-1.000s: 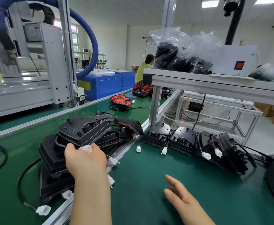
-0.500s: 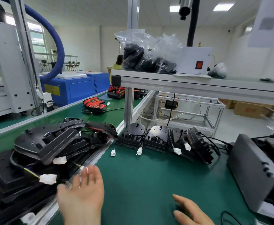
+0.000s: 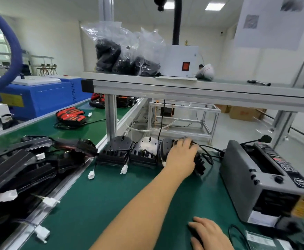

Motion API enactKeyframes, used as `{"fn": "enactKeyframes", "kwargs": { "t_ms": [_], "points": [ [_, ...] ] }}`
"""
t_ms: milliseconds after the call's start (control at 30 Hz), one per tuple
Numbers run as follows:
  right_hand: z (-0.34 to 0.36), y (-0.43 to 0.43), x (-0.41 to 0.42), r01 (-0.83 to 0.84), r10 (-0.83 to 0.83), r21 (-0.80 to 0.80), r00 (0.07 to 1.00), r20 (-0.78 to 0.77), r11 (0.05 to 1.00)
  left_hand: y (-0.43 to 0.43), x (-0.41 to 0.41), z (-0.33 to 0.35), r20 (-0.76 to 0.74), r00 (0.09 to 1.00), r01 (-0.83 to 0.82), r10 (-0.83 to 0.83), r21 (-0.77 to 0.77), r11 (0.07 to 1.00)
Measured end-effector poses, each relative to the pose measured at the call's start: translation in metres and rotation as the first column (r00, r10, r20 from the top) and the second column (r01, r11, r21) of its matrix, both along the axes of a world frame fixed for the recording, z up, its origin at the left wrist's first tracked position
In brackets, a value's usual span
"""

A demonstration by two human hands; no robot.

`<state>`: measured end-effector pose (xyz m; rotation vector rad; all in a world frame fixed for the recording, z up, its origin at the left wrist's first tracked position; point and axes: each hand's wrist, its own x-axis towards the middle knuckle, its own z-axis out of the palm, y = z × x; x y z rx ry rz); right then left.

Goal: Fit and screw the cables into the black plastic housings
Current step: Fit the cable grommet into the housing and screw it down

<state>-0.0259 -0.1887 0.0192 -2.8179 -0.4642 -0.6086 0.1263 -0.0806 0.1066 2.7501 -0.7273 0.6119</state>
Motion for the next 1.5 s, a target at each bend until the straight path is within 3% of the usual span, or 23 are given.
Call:
{"fn": "enactKeyframes", "kwargs": {
  "t_ms": [67,200,267,367,533,633,800,933,1033,1167,1300,1400,1467,1500],
  "points": [
    [0.004,-0.002,-0.001,-0.003,0.003,-0.01,1.0,-0.009,1.0,-0.01,0.014,-0.003,0.036,0.999,-0.016,0.009,0.196,0.981],
    [0.011,-0.003,-0.004,-0.013,0.012,-0.028,0.999,-0.038,1.0,-0.015,0.03,-0.013,-0.083,0.995,-0.016,0.049,0.364,0.931],
    [0.006,-0.001,-0.005,-0.07,0.069,-0.058,0.998,-0.01,0.996,-0.017,0.033,-0.016,-0.144,0.987,-0.017,0.074,0.364,0.931],
    [0.004,0.003,-0.007,-0.007,0.024,-0.084,0.979,0.203,0.996,-0.018,0.035,-0.016,-0.132,0.989,-0.015,0.067,0.36,0.933],
    [0.005,0.007,-0.01,0.037,-0.027,-0.039,0.973,0.228,0.999,-0.01,0.045,-0.013,-0.132,0.991,0.064,-0.015,0.377,0.924],
    [0.002,0.005,-0.007,0.015,-0.008,-0.05,0.99,0.14,0.999,-0.008,0.048,-0.011,-0.112,0.992,0.097,-0.061,0.355,0.93],
    [0.003,-0.003,-0.008,0.077,-0.077,0.005,0.994,0.073,0.997,-0.004,0.053,-0.001,0.002,1.0,0.024,-0.025,0.109,0.994],
    [0.009,-0.002,-0.011,0.045,-0.046,0.017,0.996,0.073,0.999,0.01,0.054,0.022,-0.02,0.999,-0.051,0.048,-0.164,0.985],
    [0.009,0.001,-0.013,-0.01,0.009,0.012,0.996,0.091,1.0,0.028,0.051,0.038,-0.089,0.992,-0.123,0.093,-0.437,0.891],
    [0.013,0.0,-0.011,0.066,-0.069,-0.051,0.996,-0.064,0.997,0.063,0.042,0.059,-0.171,0.97,-0.242,0.172,-0.632,0.736],
    [0.01,0.0,-0.013,0.113,-0.116,-0.05,0.99,-0.079,0.992,0.098,0.017,0.058,-0.116,0.955,-0.276,0.274,-0.691,0.669],
    [0.011,0.005,-0.022,0.067,-0.049,0.054,0.957,-0.286,0.996,0.121,-0.011,0.047,-0.089,0.94,-0.281,0.329,-0.748,0.601],
    [0.003,0.001,-0.018,0.038,-0.02,0.093,0.981,-0.191,0.995,0.134,-0.028,0.039,-0.101,0.927,-0.301,0.361,-0.774,0.557],
    [0.001,0.002,-0.02,0.042,-0.016,0.11,0.974,-0.228,0.993,0.14,-0.036,0.034,-0.114,0.919,-0.316,0.378,-0.785,0.532]
  ]
}}
